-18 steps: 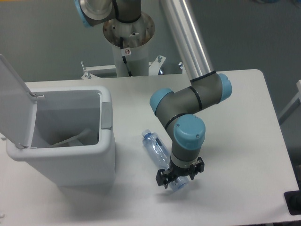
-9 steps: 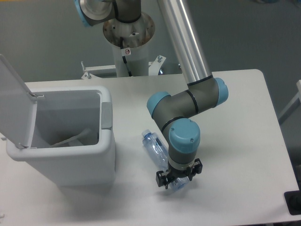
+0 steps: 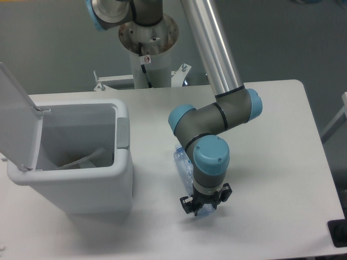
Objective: Place the trash in the trash can
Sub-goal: 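Rotate the gripper to align with the bottle's length, then close the gripper around the middle of the water bottle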
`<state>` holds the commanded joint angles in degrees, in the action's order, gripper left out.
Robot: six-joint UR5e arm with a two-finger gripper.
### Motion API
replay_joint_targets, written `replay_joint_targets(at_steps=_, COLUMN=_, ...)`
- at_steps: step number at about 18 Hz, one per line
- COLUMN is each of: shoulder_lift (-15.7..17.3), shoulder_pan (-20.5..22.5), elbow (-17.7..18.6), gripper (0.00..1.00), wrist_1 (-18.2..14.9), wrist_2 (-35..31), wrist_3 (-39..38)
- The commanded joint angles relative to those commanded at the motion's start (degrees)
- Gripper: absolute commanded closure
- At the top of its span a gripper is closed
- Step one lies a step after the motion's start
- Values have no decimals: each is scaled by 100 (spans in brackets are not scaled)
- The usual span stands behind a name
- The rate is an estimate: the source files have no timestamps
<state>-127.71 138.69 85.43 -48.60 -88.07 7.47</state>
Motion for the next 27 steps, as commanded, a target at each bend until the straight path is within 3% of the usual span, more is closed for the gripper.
replay_joint_targets(at_steps=13, shoulder_lift=97, shoulder_pan=26, elbow=-79, gripper=45, wrist_1=-35, wrist_2=0, wrist_3=184)
replay_joint_targets(at_steps=17, shoulder_lift=263, shoulder_pan=123, elbow=-158, gripper=45, wrist_1=-35, wrist_2=17, wrist_3=272)
replay_joint_targets(at_steps=20, shoulder_lift=281, shoulder_pan=228, elbow=-526, gripper=43, wrist_1=-44, wrist_2=79, wrist_3=273)
replay_joint_targets(at_steps=23, shoulder_lift=518, shoulder_pan=281, elbow=-755, gripper=43, wrist_1=-44, wrist_2=289, wrist_3=264)
replay_joint_targets(at_steps=27, shoulder_lift=729, shoulder_pan=387, elbow=-1203, gripper=43, wrist_1=-35, wrist_2=895, wrist_3=159)
